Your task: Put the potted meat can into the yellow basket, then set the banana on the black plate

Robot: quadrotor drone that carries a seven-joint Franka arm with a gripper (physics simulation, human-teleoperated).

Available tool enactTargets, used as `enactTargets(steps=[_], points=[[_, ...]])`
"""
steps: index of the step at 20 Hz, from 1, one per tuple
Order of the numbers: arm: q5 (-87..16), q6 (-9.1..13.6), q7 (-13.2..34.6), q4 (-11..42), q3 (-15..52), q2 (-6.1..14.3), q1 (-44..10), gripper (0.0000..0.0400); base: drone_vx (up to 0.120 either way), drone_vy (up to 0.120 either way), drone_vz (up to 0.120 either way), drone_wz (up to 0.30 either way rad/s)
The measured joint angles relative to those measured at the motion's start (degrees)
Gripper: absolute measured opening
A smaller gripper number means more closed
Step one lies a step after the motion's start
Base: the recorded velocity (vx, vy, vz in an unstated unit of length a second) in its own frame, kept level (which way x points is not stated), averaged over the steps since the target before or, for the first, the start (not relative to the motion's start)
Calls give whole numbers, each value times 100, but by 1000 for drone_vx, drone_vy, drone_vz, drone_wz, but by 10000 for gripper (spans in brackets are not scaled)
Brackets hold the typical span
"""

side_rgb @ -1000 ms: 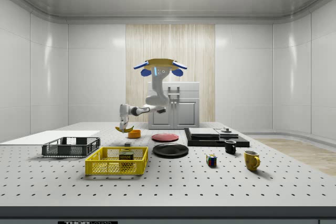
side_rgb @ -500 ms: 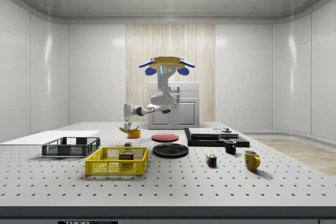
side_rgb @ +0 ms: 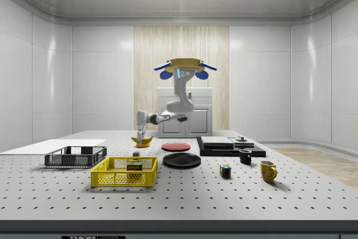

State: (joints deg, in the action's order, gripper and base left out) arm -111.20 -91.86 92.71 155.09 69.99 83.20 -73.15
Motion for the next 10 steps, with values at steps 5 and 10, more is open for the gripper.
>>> enactTargets(steps=[5,10], points=[[0,2,-1,0,0,-2,1,189,-120,120,0,0],[-1,3,-1,0,0,-3,1,189,-120,120,0,0]])
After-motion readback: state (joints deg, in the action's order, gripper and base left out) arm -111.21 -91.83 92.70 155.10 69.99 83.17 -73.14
